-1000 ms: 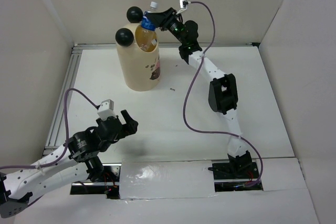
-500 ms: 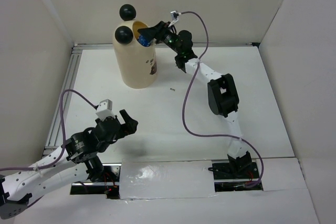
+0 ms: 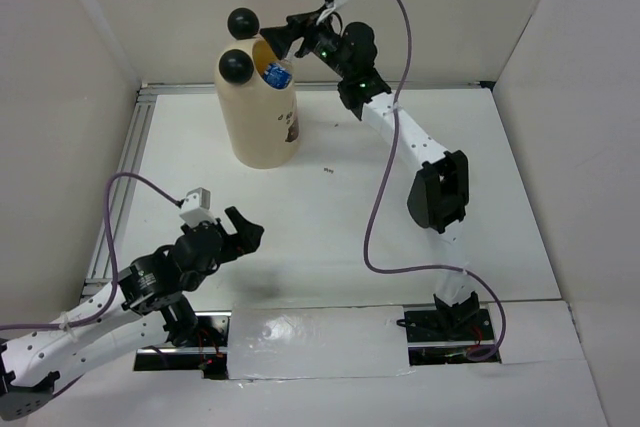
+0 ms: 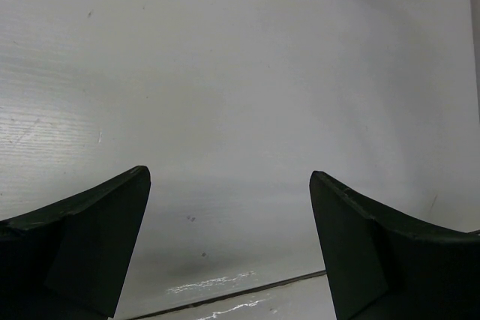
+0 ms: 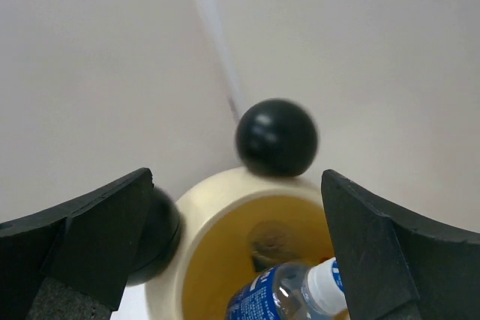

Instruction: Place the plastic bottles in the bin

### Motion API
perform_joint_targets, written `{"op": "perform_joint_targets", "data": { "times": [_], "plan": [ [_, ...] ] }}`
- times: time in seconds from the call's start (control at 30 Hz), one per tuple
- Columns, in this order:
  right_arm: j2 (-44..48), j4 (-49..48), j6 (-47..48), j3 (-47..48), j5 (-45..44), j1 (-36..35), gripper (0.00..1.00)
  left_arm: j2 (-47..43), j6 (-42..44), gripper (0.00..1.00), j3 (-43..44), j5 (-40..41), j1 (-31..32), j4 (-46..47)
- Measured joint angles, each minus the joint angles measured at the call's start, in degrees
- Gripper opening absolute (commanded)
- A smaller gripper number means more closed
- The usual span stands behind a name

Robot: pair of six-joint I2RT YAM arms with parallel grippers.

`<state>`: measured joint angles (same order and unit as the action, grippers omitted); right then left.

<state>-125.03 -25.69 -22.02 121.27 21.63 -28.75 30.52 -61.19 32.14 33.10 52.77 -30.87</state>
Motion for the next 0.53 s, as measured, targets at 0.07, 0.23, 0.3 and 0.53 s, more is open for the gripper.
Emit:
{"op": "perform_joint_targets", "data": {
  "times": [0.07,0.23,0.3,0.53],
  "plan": [
    [0.5,6.7,4.1,4.5,-2.1,0.3,1.0,-0.2,1.1,1.0,-0.3,0.0,0.0,1.0],
    [4.3,26.0,15.0,9.0,-6.2,2.5,1.0,0.8,5.9,1.0,-0.3,-0.8,0.0,4.9],
    [7.8,33.3,18.2,6.0,-10.0,3.2,1.0,2.4,8.7,1.0,0.4,-1.0,0.0,6.5],
    [26.3,45.4,23.9,-25.4,-25.0,4.5,1.0,7.8,17.7,1.0,5.6,-1.4,-0.2,9.9]
  ]
}}
